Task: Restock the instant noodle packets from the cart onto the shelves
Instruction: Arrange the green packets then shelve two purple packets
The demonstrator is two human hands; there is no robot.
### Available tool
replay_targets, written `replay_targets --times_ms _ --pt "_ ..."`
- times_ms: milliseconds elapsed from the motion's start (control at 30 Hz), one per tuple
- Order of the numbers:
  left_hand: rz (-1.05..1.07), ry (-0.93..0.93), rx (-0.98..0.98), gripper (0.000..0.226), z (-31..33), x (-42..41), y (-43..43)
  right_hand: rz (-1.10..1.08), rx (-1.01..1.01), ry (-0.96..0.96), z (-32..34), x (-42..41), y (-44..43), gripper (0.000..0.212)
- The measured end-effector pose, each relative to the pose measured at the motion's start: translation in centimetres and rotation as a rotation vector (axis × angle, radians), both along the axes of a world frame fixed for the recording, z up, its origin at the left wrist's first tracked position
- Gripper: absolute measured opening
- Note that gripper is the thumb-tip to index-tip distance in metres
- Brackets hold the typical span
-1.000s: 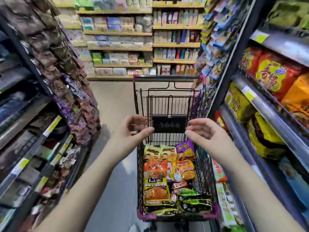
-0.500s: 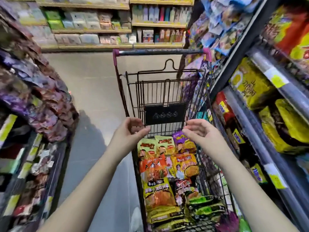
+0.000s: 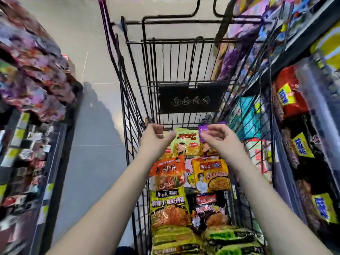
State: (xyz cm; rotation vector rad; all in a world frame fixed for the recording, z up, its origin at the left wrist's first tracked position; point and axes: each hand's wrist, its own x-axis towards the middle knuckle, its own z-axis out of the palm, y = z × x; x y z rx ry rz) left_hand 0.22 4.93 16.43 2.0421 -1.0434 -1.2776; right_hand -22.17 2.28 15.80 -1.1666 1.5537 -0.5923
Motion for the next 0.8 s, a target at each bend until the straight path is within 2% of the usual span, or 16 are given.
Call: replay_targets --times_ms 167,300,500,667,800 --pt "0.197 -0.033 0.173 0.066 -8.2 -1.6 -1.5 -0.036 0.09 0.065 -7.8 0.2 -2.1 0.035" --pt "0.269 -0.159 0.28 0.083 -13.3 -1.3 -2.3 -0.015 0.169 0.174 -14.0 0.3 -3.4 0.047" --pt "0.19 -0.303 0.393 0.087 -17.7 -0.9 -3.8 0.082 0.252 0.364 -18.1 0.7 -4.4 0.061" --pt "0.185 -0.284 0.425 0.077 -20.0 -0.4 -4.9 0.163 0.31 0.453 -18.9 1.6 -5.0 0.076" --pt "0.201 -0.283 0.443 0.06 -21.0 0.0 -5.4 0.211 0.372 0.525 -19.4 2.2 -5.5 0.081"
